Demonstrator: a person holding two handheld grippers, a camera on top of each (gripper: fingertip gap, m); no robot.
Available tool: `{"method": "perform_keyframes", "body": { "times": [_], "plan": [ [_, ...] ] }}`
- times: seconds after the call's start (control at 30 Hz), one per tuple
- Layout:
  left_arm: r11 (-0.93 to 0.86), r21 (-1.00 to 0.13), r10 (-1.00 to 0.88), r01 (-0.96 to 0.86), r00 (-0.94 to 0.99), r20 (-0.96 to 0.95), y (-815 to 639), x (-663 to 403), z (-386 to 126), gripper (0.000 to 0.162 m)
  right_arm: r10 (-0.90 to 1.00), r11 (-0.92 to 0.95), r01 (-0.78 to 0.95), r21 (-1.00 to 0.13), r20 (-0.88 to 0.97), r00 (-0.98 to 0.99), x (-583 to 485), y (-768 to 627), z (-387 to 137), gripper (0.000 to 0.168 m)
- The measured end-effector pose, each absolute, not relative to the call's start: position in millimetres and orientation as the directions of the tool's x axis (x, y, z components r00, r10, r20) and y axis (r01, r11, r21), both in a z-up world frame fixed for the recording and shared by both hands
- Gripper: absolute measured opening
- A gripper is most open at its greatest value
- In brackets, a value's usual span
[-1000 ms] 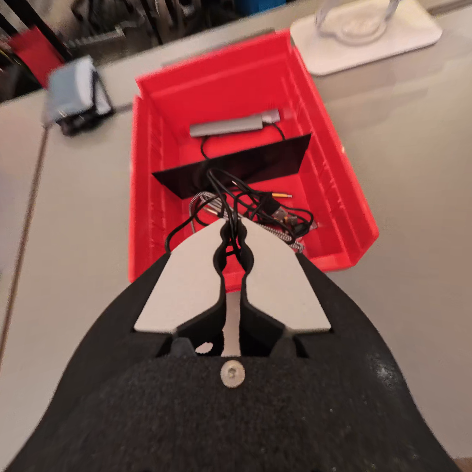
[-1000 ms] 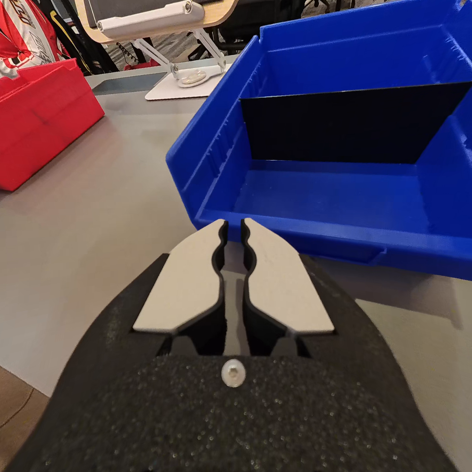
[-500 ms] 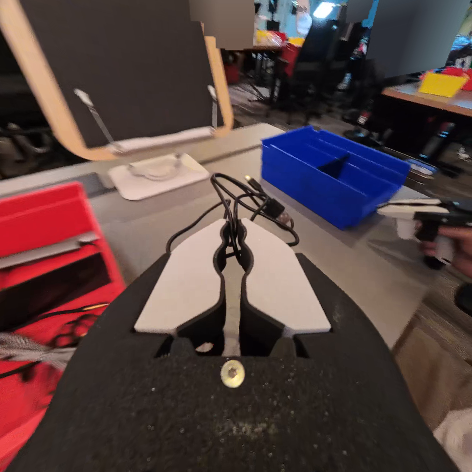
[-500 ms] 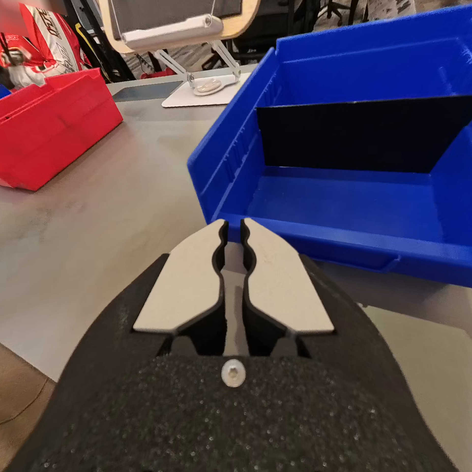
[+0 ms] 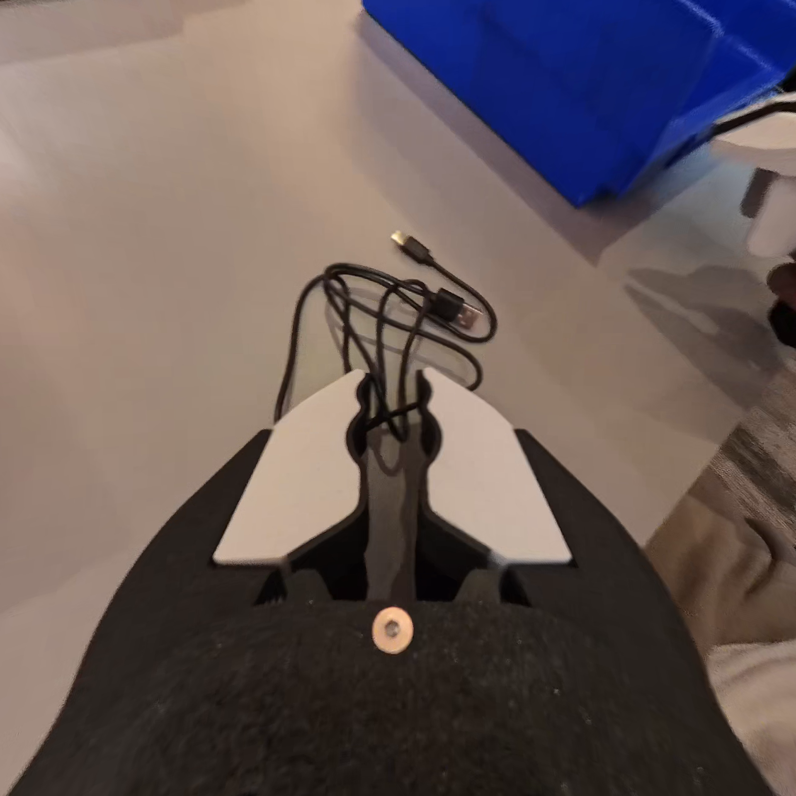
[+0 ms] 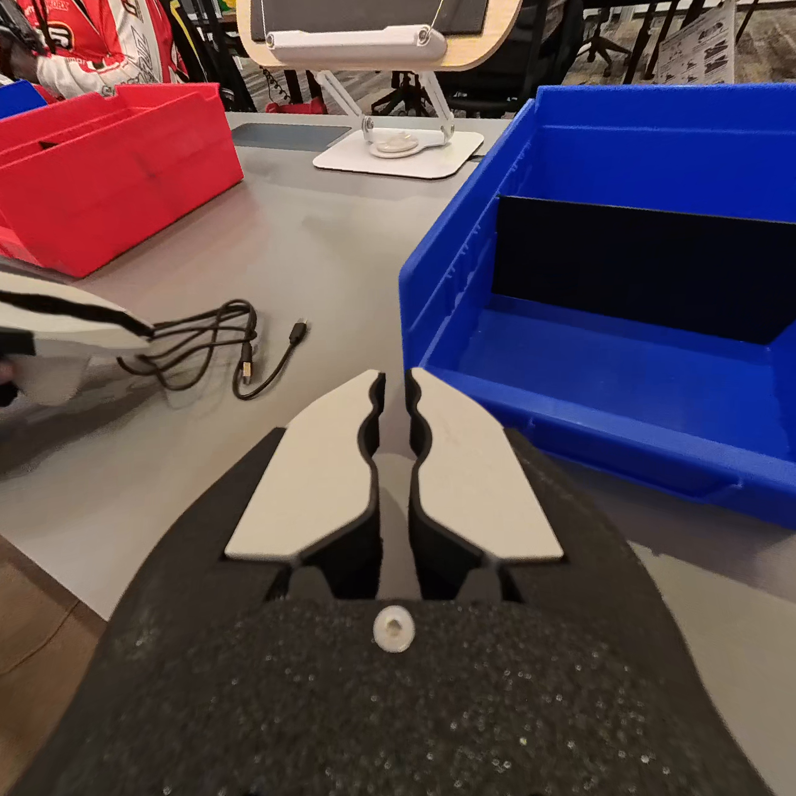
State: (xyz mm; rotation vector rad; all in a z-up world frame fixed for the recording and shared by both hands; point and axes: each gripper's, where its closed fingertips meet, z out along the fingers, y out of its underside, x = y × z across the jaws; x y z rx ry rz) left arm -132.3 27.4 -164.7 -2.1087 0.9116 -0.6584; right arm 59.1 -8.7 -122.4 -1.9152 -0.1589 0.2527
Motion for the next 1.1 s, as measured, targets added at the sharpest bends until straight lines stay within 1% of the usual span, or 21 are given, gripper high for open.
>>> {"method": "perform_keyframes", "body": {
  "times": [0.03,0.13,0.23,0.33,0.4,0.53,0.63,0.7,0.73,0.8,0.9,0.93,0.97,1.0,1.03,1.1],
  "plan": [
    [-0.478,-0.782,-0.776,-0.4,0.609,0.163,24,-133,-164,0.026,0.232,-0.352,-0.012,-0.936,-0.099,0.968,60,-9,-123,0.008],
    [-0.458,-0.814,-0.794,-0.358,0.576,0.194,20,-139,-146,0.027,0.224,-0.359,-0.02,-0.933,-0.107,0.969,63,-9,-124,0.008],
    [-0.457,-0.844,-0.802,-0.282,0.542,0.253,26,-163,-118,0.027,0.22,-0.366,-0.036,-0.93,-0.124,0.968,65,-9,-126,0.008],
    [-0.41,-0.882,-0.79,-0.234,0.575,0.215,58,-213,-81,0.027,0.221,-0.372,-0.043,-0.927,-0.133,0.966,65,-9,-127,0.008],
    [-0.389,-0.879,-0.78,-0.276,0.606,0.155,88,-252,-61,0.027,0.224,-0.378,-0.041,-0.925,-0.135,0.965,63,-8,-128,0.008],
    [-0.442,-0.824,-0.711,-0.354,0.698,0.081,166,-324,-38,0.03,0.242,-0.394,-0.039,-0.918,-0.145,0.959,57,-6,-131,0.008],
    [-0.452,-0.756,-0.678,-0.473,0.733,-0.053,239,-360,-48,0.032,0.258,-0.397,-0.029,-0.918,-0.142,0.956,51,-4,-132,0.008],
    [-0.452,-0.685,-0.706,-0.572,0.699,-0.117,278,-368,-67,0.037,0.268,-0.405,-0.018,-0.914,-0.138,0.953,48,-3,-133,0.008],
    [-0.432,-0.661,-0.75,-0.614,0.651,-0.114,290,-362,-77,0.039,0.271,-0.409,-0.012,-0.913,-0.134,0.953,47,-3,-135,0.008],
    [-0.354,-0.608,-0.831,-0.71,0.537,-0.144,309,-348,-95,0.036,0.274,-0.414,-0.008,-0.91,-0.133,0.952,47,-2,-136,0.008],
    [-0.167,-0.499,-0.913,-0.85,0.325,-0.247,329,-331,-119,0.034,0.275,-0.416,-0.017,-0.909,-0.143,0.951,47,-2,-136,0.008],
    [-0.099,-0.48,-0.935,-0.872,0.247,-0.256,330,-324,-126,0.033,0.276,-0.415,-0.021,-0.91,-0.148,0.95,47,-2,-136,0.008],
    [-0.037,-0.469,-0.947,-0.882,0.181,-0.267,332,-318,-132,0.025,0.281,-0.414,-0.025,-0.91,-0.154,0.947,47,-2,-135,0.008],
    [0.008,-0.463,-0.948,-0.886,0.14,-0.285,337,-314,-136,0.02,0.295,-0.406,-0.031,-0.914,-0.163,0.942,45,-3,-134,0.009],
    [0.031,-0.461,-0.95,-0.887,0.117,-0.288,343,-311,-140,0.02,0.31,-0.389,-0.041,-0.92,-0.173,0.935,43,-4,-130,0.009],
    [0.029,-0.445,-0.966,-0.895,0.089,-0.244,347,-309,-148,0.027,0.324,-0.365,-0.064,-0.929,-0.191,0.927,41,-4,-125,0.009]
  ]
}}
